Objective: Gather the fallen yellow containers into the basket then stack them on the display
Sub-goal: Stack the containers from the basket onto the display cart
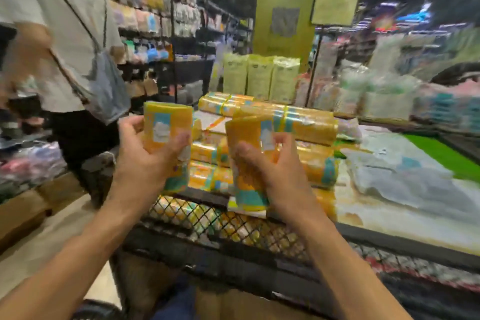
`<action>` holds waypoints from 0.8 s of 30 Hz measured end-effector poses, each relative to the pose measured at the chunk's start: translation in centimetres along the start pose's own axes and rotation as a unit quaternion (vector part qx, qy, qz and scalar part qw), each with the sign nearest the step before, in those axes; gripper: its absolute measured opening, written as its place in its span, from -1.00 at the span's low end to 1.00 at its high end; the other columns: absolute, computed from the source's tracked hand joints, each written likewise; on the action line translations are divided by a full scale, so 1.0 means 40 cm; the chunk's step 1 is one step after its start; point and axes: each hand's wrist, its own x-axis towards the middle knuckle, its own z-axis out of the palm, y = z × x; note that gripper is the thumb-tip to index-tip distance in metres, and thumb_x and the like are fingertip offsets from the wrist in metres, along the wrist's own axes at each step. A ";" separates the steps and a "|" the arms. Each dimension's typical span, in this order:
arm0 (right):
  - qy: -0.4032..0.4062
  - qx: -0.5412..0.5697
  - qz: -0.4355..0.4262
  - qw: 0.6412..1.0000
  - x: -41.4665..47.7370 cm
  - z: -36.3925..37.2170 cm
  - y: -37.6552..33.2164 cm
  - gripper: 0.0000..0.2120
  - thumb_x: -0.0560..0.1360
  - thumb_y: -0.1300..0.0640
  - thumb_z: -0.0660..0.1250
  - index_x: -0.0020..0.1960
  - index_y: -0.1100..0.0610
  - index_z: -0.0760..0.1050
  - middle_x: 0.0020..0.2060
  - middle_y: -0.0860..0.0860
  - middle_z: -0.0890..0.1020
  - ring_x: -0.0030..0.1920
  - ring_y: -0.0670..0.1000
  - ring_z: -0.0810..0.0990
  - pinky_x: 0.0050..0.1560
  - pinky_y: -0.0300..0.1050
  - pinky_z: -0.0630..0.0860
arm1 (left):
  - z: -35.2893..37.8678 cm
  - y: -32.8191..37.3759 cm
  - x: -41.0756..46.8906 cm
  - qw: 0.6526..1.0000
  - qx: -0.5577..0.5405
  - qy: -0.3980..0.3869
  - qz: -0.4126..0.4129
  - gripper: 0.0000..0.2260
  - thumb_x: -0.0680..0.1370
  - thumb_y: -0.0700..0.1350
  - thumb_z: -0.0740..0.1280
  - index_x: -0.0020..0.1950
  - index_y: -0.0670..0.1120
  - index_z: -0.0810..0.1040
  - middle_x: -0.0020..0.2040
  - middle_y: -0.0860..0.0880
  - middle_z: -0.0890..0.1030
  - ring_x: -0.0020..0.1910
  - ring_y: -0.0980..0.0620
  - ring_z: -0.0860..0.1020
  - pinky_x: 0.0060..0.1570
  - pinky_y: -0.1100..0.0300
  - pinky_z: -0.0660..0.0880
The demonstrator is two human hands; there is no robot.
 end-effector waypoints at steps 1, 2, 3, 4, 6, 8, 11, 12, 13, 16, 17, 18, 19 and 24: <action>0.031 -0.025 -0.013 0.999 0.014 -0.039 -0.015 -0.31 0.25 -0.39 0.47 0.20 -0.06 0.33 -0.03 -0.13 0.66 -0.08 -0.19 0.67 0.04 -0.03 0.58 | 0.034 0.021 0.025 0.999 0.032 -0.032 0.029 -0.27 0.28 0.38 0.53 0.24 0.04 0.32 0.05 0.07 0.65 -0.03 0.16 0.67 -0.01 0.07 0.60; 0.058 -0.052 -0.031 0.996 0.032 -0.075 -0.028 -0.30 0.25 -0.39 0.49 0.19 -0.07 0.31 -0.01 -0.12 0.65 -0.06 -0.15 0.66 0.05 -0.01 0.58 | 0.067 0.040 0.050 0.994 0.064 -0.063 0.059 -0.31 0.31 0.36 0.55 0.24 0.07 0.33 0.05 0.08 0.64 -0.03 0.17 0.66 0.01 0.08 0.59; 0.080 -0.087 -0.050 0.992 0.053 -0.111 -0.038 -0.31 0.26 -0.39 0.53 0.17 -0.09 0.31 0.00 -0.12 0.64 -0.04 -0.11 0.65 0.06 0.02 0.59 | 0.101 0.052 0.079 0.987 0.094 -0.092 0.093 -0.35 0.34 0.32 0.58 0.23 0.09 0.35 0.03 0.10 0.63 -0.06 0.21 0.65 -0.01 0.13 0.58; 0.101 -0.129 -0.067 0.984 0.074 -0.143 -0.045 -0.34 0.27 -0.37 0.56 0.15 -0.11 0.31 -0.01 -0.14 0.63 -0.04 -0.08 0.64 0.07 0.04 0.59 | 0.132 0.063 0.108 0.977 0.129 -0.118 0.124 -0.39 0.35 0.27 0.58 0.23 0.11 0.37 0.00 0.13 0.62 -0.10 0.24 0.63 -0.06 0.18 0.58; 0.141 -0.226 -0.108 0.958 0.121 -0.201 -0.049 -0.36 0.28 -0.39 0.55 0.16 -0.15 0.34 -0.04 -0.16 0.63 -0.01 0.00 0.65 0.03 0.07 0.59 | 0.194 0.070 0.166 0.944 0.218 -0.163 0.184 -0.41 0.36 0.29 0.56 0.26 0.16 0.40 -0.02 0.16 0.61 -0.12 0.18 0.62 -0.08 0.10 0.58; 0.146 -0.335 -0.136 0.921 0.157 -0.250 -0.042 -0.36 0.29 -0.41 0.52 0.21 -0.16 0.39 -0.04 -0.11 0.64 0.03 0.10 0.66 -0.07 0.04 0.57 | 0.249 0.057 0.216 0.901 0.302 -0.209 0.232 -0.38 0.36 0.31 0.55 0.33 0.21 0.43 0.09 0.13 0.62 0.00 0.01 0.61 -0.05 0.02 0.53; 0.139 -0.458 -0.167 0.862 0.200 -0.297 -0.016 -0.35 0.32 -0.39 0.51 0.31 -0.16 0.48 0.05 -0.04 0.68 0.07 0.15 0.65 -0.11 0.02 0.55 | 0.316 0.023 0.264 0.831 0.397 -0.269 0.283 -0.33 0.38 0.25 0.56 0.44 0.16 0.45 0.27 0.02 0.60 0.21 -0.04 0.53 -0.08 0.15 0.28; 0.136 -0.479 -0.170 0.850 0.210 -0.306 -0.005 -0.33 0.32 -0.38 0.52 0.35 -0.16 0.49 0.08 -0.04 0.68 0.09 0.14 0.65 -0.07 0.05 0.58 | 0.334 0.010 0.272 0.810 0.415 -0.288 0.298 -0.31 0.40 0.25 0.56 0.47 0.15 0.44 0.30 0.01 0.58 0.24 -0.05 0.53 -0.07 0.15 0.28; 0.125 -0.497 -0.165 0.843 0.219 -0.312 0.011 -0.30 0.33 -0.37 0.52 0.39 -0.16 0.49 0.11 -0.04 0.68 0.11 0.14 0.64 -0.02 0.07 0.59 | 0.348 -0.005 0.280 0.793 0.430 -0.309 0.301 -0.31 0.41 0.26 0.54 0.49 0.16 0.43 0.33 0.01 0.57 0.26 -0.06 0.53 -0.05 0.13 0.34; 0.070 -0.527 -0.160 0.832 0.239 -0.309 0.069 -0.27 0.36 -0.38 0.48 0.46 -0.17 0.45 0.23 -0.06 0.65 0.20 0.11 0.59 0.15 0.08 0.54 | 0.366 -0.057 0.308 0.772 0.445 -0.351 0.288 -0.31 0.43 0.36 0.44 0.51 0.21 0.40 0.34 0.03 0.50 0.27 -0.06 0.51 0.11 0.04 0.47; 0.049 -0.544 -0.165 0.821 0.246 -0.304 0.088 -0.26 0.38 -0.40 0.45 0.48 -0.16 0.44 0.28 -0.06 0.63 0.25 0.12 0.56 0.22 0.10 0.49 | 0.364 -0.068 0.313 0.770 0.450 -0.352 0.284 -0.32 0.43 0.44 0.37 0.51 0.25 0.39 0.37 0.04 0.48 0.32 -0.05 0.46 0.21 -0.02 0.46; 0.033 -0.568 -0.168 0.805 0.249 -0.298 0.101 -0.26 0.39 -0.42 0.42 0.49 -0.14 0.43 0.33 -0.05 0.61 0.30 0.13 0.53 0.28 0.11 0.43 | 0.359 -0.079 0.317 0.770 0.450 -0.345 0.292 -0.31 0.43 0.51 0.27 0.51 0.28 0.39 0.43 0.04 0.45 0.39 -0.07 0.40 0.32 -0.10 0.42; 0.027 -0.577 -0.181 0.796 0.252 -0.294 0.110 -0.25 0.42 -0.43 0.38 0.50 -0.12 0.43 0.38 -0.03 0.57 0.35 0.13 0.48 0.33 0.12 0.38 | 0.354 -0.089 0.315 0.781 0.440 -0.328 0.300 -0.31 0.43 0.55 0.19 0.50 0.29 0.41 0.48 0.02 0.42 0.45 -0.09 0.35 0.39 -0.15 0.36; 0.227 -0.168 -0.081 0.956 0.244 -0.296 0.115 -0.34 0.59 -0.28 0.32 0.58 -0.01 0.30 0.50 -0.02 0.42 0.47 0.01 0.37 0.41 -0.01 0.33 | 0.345 -0.130 0.262 0.964 0.182 -0.192 -0.006 -0.28 0.53 0.47 0.22 0.60 0.15 0.30 0.56 0.06 0.36 0.52 0.01 0.34 0.49 -0.06 0.29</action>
